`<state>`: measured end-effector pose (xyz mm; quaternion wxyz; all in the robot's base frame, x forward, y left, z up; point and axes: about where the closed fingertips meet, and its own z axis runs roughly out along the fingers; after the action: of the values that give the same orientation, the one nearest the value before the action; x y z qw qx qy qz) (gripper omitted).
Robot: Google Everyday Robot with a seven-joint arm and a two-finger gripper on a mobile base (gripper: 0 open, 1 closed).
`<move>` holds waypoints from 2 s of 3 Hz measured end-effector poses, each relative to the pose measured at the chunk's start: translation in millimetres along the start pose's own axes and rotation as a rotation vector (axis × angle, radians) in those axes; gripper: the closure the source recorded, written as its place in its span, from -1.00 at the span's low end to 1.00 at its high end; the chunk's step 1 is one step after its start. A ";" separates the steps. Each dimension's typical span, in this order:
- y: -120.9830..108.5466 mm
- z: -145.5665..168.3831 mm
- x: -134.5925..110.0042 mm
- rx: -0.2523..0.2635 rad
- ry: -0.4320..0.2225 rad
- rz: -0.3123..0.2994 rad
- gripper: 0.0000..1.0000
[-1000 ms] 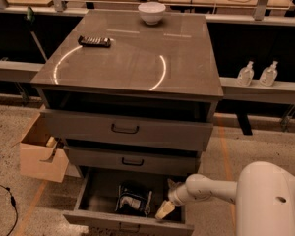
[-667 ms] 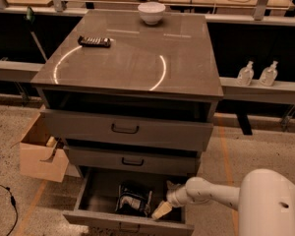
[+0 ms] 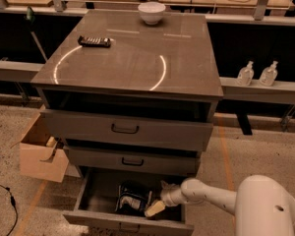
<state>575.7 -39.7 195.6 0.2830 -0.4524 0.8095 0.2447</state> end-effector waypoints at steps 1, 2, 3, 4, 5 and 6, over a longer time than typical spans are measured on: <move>2.5 17.5 -9.4 -0.016 -0.020 -0.005 -1.00; 7.3 38.6 -19.1 -0.032 -0.035 -0.024 -1.00; 12.0 55.1 -23.8 -0.040 -0.040 -0.036 -1.00; 14.4 68.7 -24.6 -0.017 -0.043 -0.045 -1.00; 16.1 77.6 -25.6 -0.006 -0.043 -0.057 -1.00; 17.5 86.4 -25.2 0.003 -0.035 -0.077 -1.00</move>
Offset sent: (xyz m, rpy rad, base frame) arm 0.0182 0.0522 -0.0167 0.0498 -0.0276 0.0471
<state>591.8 39.8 153.0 0.3070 -0.4786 0.7867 0.2404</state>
